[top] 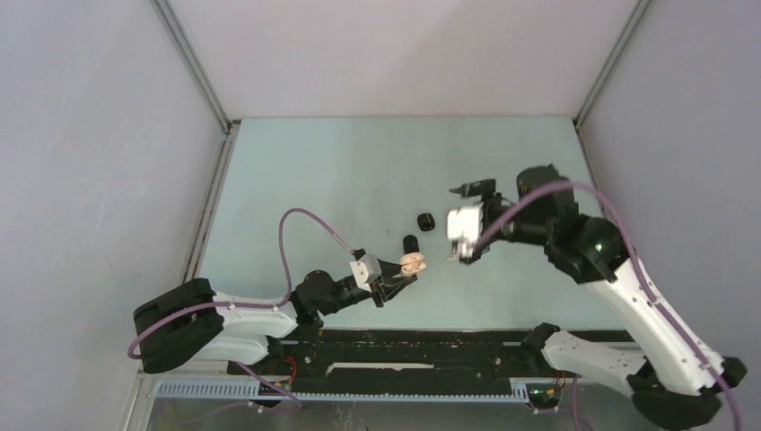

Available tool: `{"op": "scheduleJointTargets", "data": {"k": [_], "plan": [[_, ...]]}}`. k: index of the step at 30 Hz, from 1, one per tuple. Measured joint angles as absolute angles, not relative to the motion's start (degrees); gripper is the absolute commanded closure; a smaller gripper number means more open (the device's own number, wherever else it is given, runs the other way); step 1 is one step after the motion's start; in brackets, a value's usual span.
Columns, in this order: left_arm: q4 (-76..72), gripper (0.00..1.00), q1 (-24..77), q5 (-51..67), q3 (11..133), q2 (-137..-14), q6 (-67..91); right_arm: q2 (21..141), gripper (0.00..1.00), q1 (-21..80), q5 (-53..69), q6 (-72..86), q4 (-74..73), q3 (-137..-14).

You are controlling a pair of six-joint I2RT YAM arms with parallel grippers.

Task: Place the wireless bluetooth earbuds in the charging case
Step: Adjust the earbud with the charging case.

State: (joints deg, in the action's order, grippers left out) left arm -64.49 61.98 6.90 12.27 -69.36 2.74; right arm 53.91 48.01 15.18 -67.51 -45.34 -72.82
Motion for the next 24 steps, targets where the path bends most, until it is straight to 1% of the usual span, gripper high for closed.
{"op": "scheduleJointTargets", "data": {"k": [3, 5, 7, 11, 15, 18, 24], "plan": [[-66.2, 1.0, 62.0, 8.2, 12.0, -69.7, 2.5, 57.9, 0.22, 31.8, 30.7, -50.3, -48.7, -75.2], [-67.2, 1.0, 62.0, 9.2, 12.0, -69.7, 2.6, 60.8, 0.22, 25.9, 38.9, -42.9, -51.8, -75.1], [-68.1, 1.0, 62.0, 10.0, 12.0, -69.7, 2.7, 63.4, 0.19, 23.5, 46.1, -37.8, -54.4, -74.8], [-68.6, 1.0, 62.0, 11.7, 12.2, -69.7, 3.4, 64.1, 0.15, 24.2, 53.5, -34.0, -57.1, -74.0], [-68.9, 1.0, 62.0, 13.2, 13.1, -69.7, 4.4, 62.2, 0.13, 26.2, 56.9, -31.3, -56.9, -72.5], [-68.9, 1.0, 62.0, 14.4, 14.1, -69.9, 5.1, 61.2, 0.13, 27.8, 57.1, -28.4, -56.1, -70.7], [-69.3, 1.0, 62.3, 15.5, 15.2, -70.2, 6.3, 61.3, 0.14, 30.4, 53.3, -24.1, -53.5, -67.6]]}}
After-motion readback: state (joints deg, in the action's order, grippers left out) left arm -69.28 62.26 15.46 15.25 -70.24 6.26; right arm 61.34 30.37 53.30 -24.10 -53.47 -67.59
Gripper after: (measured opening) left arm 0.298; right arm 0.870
